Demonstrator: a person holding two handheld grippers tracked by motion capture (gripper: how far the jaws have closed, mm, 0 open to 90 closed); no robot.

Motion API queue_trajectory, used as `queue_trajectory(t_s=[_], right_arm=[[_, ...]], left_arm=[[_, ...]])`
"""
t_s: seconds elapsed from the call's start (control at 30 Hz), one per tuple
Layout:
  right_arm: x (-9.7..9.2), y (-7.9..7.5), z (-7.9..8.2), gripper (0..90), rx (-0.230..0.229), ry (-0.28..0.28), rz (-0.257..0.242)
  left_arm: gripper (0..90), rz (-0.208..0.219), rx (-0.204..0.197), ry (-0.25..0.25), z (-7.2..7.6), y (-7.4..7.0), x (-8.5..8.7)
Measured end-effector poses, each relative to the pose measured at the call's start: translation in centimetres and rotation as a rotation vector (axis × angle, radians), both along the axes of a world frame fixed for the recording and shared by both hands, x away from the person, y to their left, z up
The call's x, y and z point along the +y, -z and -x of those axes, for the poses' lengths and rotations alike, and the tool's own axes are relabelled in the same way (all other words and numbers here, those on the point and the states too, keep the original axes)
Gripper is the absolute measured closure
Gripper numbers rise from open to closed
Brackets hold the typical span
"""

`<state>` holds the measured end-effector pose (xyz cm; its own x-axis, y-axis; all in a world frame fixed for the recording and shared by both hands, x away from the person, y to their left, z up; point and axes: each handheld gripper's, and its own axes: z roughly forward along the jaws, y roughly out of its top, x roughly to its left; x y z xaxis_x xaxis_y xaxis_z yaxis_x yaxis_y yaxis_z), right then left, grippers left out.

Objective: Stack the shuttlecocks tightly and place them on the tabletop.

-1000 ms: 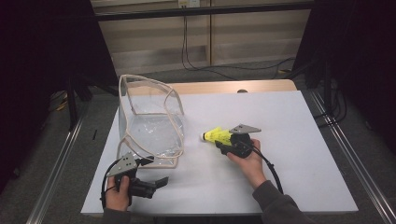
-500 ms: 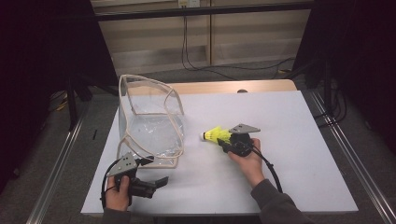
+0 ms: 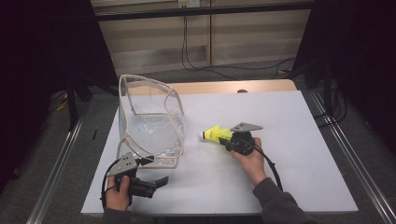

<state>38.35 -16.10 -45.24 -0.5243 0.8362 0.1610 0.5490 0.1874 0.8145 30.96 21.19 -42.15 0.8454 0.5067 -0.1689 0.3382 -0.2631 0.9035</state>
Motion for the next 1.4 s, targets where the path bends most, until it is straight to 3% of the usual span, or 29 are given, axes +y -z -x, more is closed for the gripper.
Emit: queue_trajectory(t_s=[0.47,0.77,1.4], right_arm=[[-0.3,-1.1,0.2,85.4,0.004,-0.028,-0.057],[-0.2,-3.4,0.4,85.3,-0.030,-0.041,-0.093],[0.3,-6.8,0.6,85.2,-0.071,-0.064,-0.097]], left_arm=[[3.1,0.004,-0.002,-0.003,0.1,0.0,0.1],[3.1,0.007,-0.003,-0.008,0.1,0.0,0.1],[3.1,0.008,0.002,0.003,0.2,0.0,0.1]])
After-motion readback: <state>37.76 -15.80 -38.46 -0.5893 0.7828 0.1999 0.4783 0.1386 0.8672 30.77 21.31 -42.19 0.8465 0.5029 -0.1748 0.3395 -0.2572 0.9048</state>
